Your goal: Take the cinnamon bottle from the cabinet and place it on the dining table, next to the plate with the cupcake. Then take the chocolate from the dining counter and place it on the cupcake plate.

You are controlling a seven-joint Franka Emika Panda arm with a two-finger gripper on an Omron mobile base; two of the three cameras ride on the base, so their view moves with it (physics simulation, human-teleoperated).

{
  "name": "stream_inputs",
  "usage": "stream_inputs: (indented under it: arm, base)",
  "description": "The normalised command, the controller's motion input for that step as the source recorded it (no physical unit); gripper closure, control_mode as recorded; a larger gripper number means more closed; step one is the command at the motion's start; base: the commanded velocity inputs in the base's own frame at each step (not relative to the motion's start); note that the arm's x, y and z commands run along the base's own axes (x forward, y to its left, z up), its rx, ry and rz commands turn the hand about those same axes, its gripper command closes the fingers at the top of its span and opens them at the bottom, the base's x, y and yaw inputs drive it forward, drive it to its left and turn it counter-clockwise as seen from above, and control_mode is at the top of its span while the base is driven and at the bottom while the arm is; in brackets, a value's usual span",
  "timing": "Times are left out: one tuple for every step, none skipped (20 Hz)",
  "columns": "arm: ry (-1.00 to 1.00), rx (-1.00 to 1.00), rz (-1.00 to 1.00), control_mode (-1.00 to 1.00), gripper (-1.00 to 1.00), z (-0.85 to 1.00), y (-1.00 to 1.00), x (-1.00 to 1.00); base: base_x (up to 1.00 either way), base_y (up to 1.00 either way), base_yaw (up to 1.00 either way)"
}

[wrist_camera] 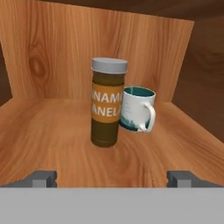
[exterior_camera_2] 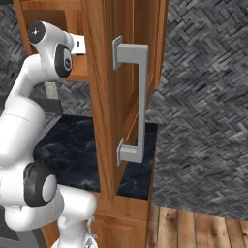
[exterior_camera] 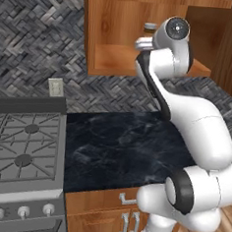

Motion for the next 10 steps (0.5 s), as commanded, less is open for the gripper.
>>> stream_inputs:
  arm:
    - [0.0,0.01,-0.09,-1.0,-1.0,0.0,0.0,0.32]
    - [0.0,0.02,-0.08,-1.0,-1.0,0.0,0.0,0.36]
    - [0.0,0.02,-0.07,-1.0,-1.0,0.0,0.0,0.38]
    - [0.0,0.02,-0.06,-1.0,-1.0,0.0,0.0,0.41]
    - [0.0,0.02,-0.06,-1.0,-1.0,0.0,0.0,0.39]
    - [0.0,0.02,-0.06,-1.0,-1.0,0.0,0.0,0.35]
    - [0.0,0.02,-0.05,-1.0,-1.0,0.0,0.0,0.34]
    - [0.0,0.02,-0.04,-1.0,-1.0,0.0,0.0,0.31]
    - [0.0,0.02,-0.03,-1.0,-1.0,0.0,0.0,0.32]
    - [0.0,0.03,-0.03,-1.0,-1.0,0.0,-0.03,0.31]
  base:
    - [0.0,0.0,0.0]
    - [0.0,0.0,0.0]
    - [0.0,0.0,0.0]
    - [0.0,0.0,0.0]
    - [0.0,0.0,0.0]
    - [0.0,0.0,0.0]
    - [0.0,0.0,0.0]
    - [0.0,0.0,0.0]
    - [0.0,0.0,0.0]
    - [0.0,0.0,0.0]
